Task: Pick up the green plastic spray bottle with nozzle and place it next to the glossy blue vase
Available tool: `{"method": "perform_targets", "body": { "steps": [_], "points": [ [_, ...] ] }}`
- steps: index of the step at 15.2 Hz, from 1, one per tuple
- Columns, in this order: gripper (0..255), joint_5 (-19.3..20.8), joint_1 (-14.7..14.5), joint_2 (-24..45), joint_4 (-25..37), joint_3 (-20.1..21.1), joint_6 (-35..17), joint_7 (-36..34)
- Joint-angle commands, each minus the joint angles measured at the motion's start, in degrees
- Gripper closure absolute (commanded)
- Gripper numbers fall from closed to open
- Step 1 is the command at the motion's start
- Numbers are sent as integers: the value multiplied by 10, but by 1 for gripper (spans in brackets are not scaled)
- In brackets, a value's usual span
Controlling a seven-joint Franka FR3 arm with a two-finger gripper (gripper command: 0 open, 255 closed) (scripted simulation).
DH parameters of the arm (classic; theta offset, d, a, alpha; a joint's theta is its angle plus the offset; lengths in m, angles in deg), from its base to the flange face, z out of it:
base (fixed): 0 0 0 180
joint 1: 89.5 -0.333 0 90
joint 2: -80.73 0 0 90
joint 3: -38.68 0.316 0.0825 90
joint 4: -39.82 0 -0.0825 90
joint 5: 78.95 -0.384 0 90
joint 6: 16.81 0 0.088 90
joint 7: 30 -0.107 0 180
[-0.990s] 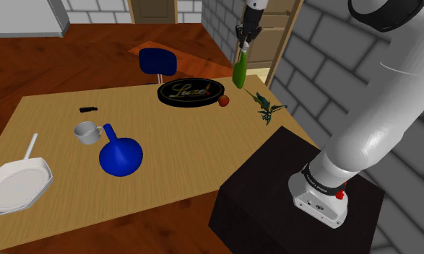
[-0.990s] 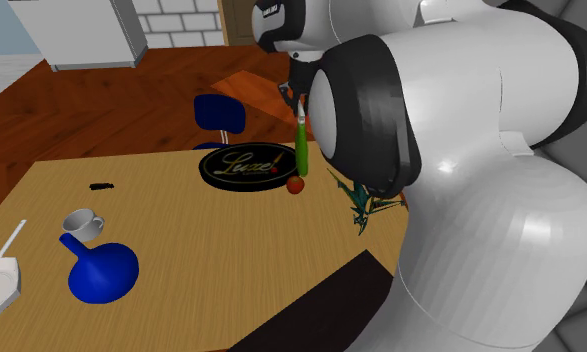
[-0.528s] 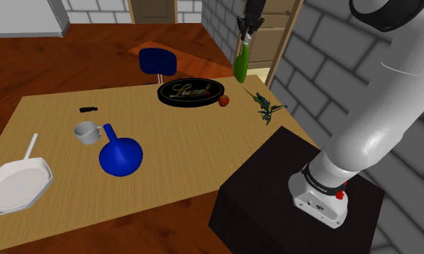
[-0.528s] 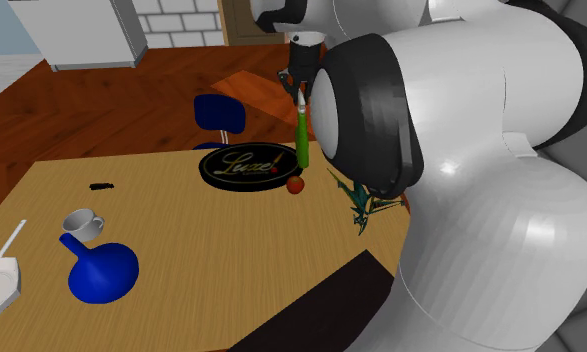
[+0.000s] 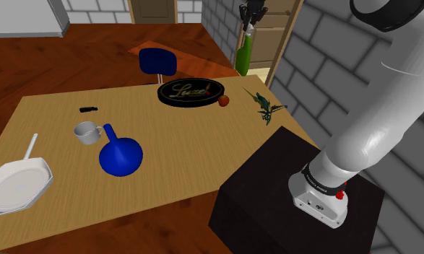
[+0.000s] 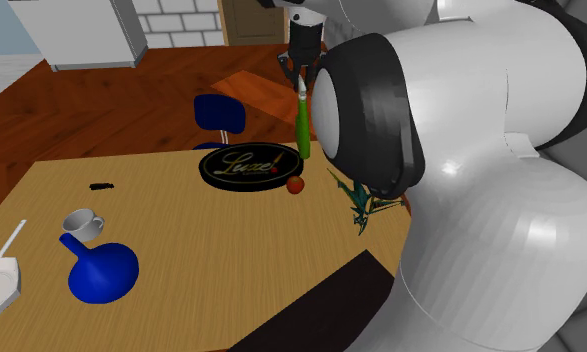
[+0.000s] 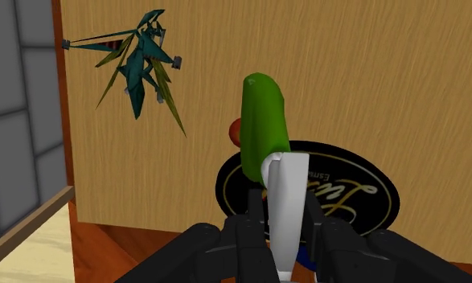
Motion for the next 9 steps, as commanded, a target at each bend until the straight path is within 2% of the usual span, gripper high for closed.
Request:
{"method": "perform_targets", "body": {
  "steps": [1,6,9],
  "points": [
    [255,0,0,1,18,0,17,-1],
    [255,-1,2,7,64,-1,57,-2],
    [255,11,-23,-33,11,13,41,-40]
  ]
}}
